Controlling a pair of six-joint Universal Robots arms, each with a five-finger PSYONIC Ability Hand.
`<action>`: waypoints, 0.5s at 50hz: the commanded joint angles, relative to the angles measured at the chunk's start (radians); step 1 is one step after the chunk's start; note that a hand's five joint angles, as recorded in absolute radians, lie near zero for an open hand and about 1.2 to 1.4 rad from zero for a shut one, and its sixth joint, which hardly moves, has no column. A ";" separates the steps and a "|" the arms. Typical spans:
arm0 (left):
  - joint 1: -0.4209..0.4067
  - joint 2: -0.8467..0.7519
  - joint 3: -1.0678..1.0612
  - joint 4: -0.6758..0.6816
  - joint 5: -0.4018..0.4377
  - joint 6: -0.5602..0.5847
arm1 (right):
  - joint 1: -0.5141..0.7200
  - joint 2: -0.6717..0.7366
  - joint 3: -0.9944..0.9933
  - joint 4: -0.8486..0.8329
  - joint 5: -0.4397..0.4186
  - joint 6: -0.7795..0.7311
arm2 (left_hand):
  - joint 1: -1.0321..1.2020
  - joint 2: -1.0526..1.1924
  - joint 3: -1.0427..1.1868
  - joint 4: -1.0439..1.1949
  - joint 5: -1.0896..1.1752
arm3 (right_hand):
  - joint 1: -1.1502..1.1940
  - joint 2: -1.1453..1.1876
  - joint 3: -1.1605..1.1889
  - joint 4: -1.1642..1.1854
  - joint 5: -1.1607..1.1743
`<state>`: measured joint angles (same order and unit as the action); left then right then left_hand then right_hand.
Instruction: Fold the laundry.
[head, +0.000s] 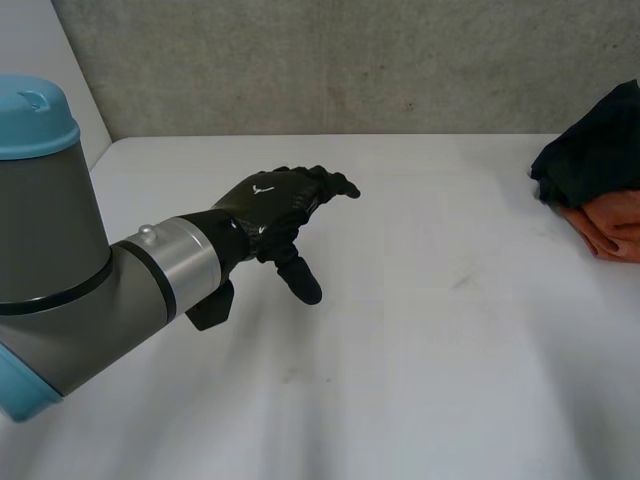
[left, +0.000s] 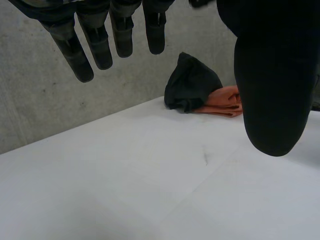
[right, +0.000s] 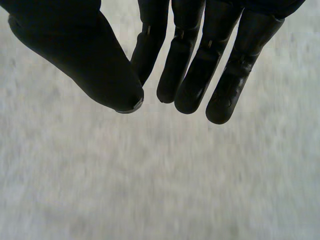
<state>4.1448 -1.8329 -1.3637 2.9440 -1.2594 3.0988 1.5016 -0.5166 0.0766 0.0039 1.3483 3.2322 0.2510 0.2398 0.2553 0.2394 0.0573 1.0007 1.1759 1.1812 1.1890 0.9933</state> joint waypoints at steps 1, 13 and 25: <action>0.000 0.001 -0.002 0.000 0.000 0.000 | 0.012 -0.111 0.058 -0.007 -0.017 0.043 | -0.014 -0.003 -0.018 -0.002 0.005 | 0.275 0.099 0.094 0.086 0.107; 0.005 0.001 -0.002 0.000 0.000 0.000 | -0.007 0.131 0.085 -0.001 -0.015 0.032 | -0.017 -0.006 -0.021 -0.005 0.002 | -0.826 -1.001 -1.007 -1.014 -0.993; 0.005 -0.014 0.000 0.000 0.000 0.001 | -0.057 0.311 0.014 -0.007 0.045 -0.034 | -0.014 -0.003 -0.018 -0.002 0.005 | -0.826 -1.001 -1.007 -1.014 -0.993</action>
<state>4.1495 -1.8339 -1.3648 2.9437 -1.2594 3.0998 1.4685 -0.2743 0.1223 0.0029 1.3591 3.2253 0.2510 0.2398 0.2554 0.2394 0.0573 0.1993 0.2163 0.2099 0.2333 0.0614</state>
